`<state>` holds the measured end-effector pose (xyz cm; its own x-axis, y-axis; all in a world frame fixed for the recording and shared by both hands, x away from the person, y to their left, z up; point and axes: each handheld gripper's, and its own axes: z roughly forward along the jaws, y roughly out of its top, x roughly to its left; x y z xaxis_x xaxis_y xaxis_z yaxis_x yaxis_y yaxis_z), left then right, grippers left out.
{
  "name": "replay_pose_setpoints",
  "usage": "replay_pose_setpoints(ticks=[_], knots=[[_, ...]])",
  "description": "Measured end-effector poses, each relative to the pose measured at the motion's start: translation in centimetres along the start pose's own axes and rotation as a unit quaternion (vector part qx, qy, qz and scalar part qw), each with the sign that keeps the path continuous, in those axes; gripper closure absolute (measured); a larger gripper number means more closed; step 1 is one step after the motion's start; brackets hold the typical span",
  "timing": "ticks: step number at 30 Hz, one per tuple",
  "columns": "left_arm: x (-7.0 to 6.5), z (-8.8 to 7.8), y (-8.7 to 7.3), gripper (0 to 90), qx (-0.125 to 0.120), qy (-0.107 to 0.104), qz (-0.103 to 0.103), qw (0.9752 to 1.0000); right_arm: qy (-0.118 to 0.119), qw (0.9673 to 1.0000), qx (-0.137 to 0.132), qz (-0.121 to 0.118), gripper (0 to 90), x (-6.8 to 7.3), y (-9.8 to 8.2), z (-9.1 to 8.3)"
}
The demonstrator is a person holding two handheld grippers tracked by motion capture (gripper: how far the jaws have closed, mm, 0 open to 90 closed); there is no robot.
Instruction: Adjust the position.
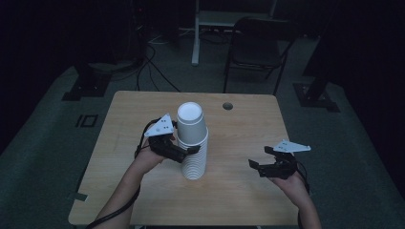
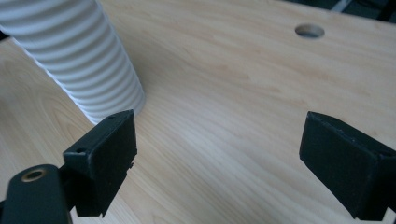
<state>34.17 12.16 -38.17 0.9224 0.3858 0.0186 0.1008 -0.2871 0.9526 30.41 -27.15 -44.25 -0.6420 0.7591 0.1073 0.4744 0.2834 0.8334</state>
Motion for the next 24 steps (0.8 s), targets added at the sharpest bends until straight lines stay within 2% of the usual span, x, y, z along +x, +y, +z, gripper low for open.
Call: replay_pose_setpoints(ticks=[12,24], knots=[[0.0,0.0,0.0,4.8,-0.002,-0.001,0.000,1.0000,0.026,0.9983,-0.047,-0.023,12.5,1.7,4.9,-1.6],[0.0,0.0,-0.2,4.8,-0.006,-0.002,-0.002,1.0000,0.060,0.9935,-0.074,-0.063,12.9,4.3,8.6,-1.5]])
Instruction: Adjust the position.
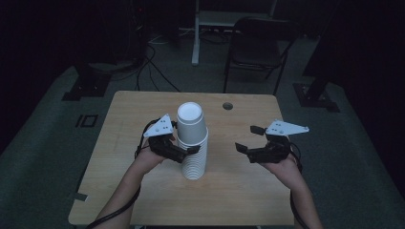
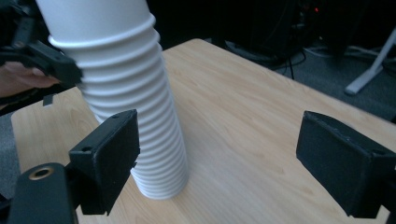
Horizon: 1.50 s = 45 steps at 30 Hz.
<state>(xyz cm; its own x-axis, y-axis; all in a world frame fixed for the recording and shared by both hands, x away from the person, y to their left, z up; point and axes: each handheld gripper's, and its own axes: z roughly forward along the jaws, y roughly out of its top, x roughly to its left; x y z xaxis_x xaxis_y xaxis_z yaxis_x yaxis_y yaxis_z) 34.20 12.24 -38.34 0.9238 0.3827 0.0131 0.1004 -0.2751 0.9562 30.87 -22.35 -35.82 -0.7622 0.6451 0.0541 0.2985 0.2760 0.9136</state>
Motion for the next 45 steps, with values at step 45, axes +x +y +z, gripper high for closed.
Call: replay_pose_setpoints(ticks=[45], knots=[[0.0,0.0,0.0,4.8,0.000,-0.002,-0.003,1.0000,0.137,0.9868,-0.054,-0.068,10.5,5.1,8.6,7.1]])
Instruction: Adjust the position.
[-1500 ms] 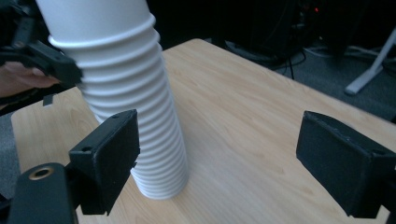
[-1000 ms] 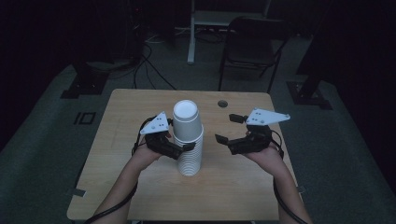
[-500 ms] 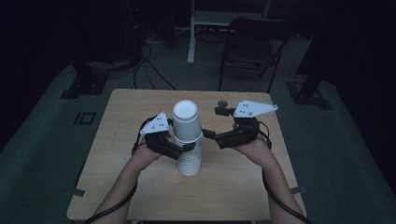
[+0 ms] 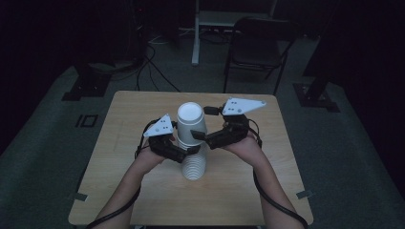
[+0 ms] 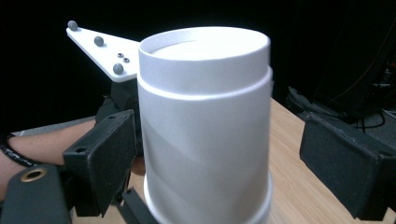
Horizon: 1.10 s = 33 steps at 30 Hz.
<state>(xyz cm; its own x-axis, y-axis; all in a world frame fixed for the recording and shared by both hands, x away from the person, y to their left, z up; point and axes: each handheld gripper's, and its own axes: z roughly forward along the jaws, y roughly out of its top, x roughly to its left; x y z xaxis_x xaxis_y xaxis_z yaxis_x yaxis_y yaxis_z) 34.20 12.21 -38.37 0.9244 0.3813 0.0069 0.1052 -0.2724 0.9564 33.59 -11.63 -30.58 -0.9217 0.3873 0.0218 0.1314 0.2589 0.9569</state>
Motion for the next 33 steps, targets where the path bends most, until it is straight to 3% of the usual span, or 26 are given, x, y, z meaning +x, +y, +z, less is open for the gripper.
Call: replay_pose_setpoints(ticks=[7,13,15,26,33], knots=[[0.0,0.0,0.0,4.8,0.001,-0.001,0.000,1.0000,0.009,0.9999,0.004,-0.012,10.6,0.5,0.9,1.5],[0.0,-0.1,0.0,4.8,-0.001,-0.001,0.000,1.0000,0.006,0.9998,0.007,-0.016,13.6,0.6,1.3,2.2],[0.0,-0.1,0.0,4.8,0.000,-0.001,0.000,1.0000,-0.004,0.9998,0.006,-0.019,18.4,0.6,1.3,2.4],[0.0,0.0,-0.1,4.9,-0.002,0.001,-0.001,1.0000,-0.008,0.9998,-0.017,-0.006,20.5,0.7,1.8,1.9],[-0.1,0.0,-0.1,4.9,-0.002,-0.001,-0.002,1.0000,-0.010,0.9997,-0.019,-0.013,20.7,0.9,2.6,1.4]])
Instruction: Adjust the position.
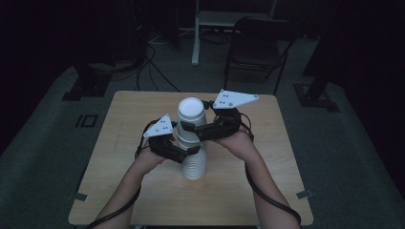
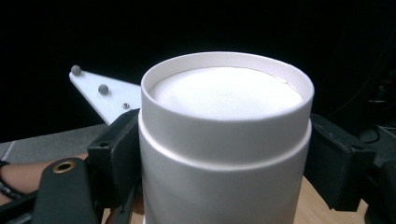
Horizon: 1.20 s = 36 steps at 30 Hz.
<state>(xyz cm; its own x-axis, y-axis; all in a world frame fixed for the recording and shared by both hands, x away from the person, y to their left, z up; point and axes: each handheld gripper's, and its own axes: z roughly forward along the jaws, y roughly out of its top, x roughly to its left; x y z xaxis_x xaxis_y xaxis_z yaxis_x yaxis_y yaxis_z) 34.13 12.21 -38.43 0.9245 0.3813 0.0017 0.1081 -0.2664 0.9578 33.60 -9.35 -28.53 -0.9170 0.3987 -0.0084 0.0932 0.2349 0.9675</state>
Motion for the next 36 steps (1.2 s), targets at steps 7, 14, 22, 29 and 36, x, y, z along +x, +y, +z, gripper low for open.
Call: replay_pose_setpoints(ticks=[7,14,22,29,36], knots=[[0.0,0.0,0.0,4.9,0.002,0.000,0.001,1.0000,0.000,0.9999,-0.010,-0.008,20.7,0.4,1.2,-0.4],[0.0,0.0,0.0,4.9,0.000,0.000,0.000,1.0000,0.004,0.9997,-0.022,-0.010,20.8,0.5,2.4,-0.9],[0.0,0.0,0.0,4.9,0.000,-0.001,0.000,1.0000,0.001,0.9994,-0.031,-0.013,20.8,0.6,3.5,-1.8],[0.0,-0.1,0.0,4.9,0.000,-0.002,0.000,1.0000,-0.008,0.9988,-0.047,-0.016,20.8,0.5,4.4,-3.2],[0.1,0.0,0.0,4.9,0.000,-0.003,0.000,1.0000,-0.028,0.9979,-0.058,-0.011,20.8,-0.1,4.5,-5.1]])
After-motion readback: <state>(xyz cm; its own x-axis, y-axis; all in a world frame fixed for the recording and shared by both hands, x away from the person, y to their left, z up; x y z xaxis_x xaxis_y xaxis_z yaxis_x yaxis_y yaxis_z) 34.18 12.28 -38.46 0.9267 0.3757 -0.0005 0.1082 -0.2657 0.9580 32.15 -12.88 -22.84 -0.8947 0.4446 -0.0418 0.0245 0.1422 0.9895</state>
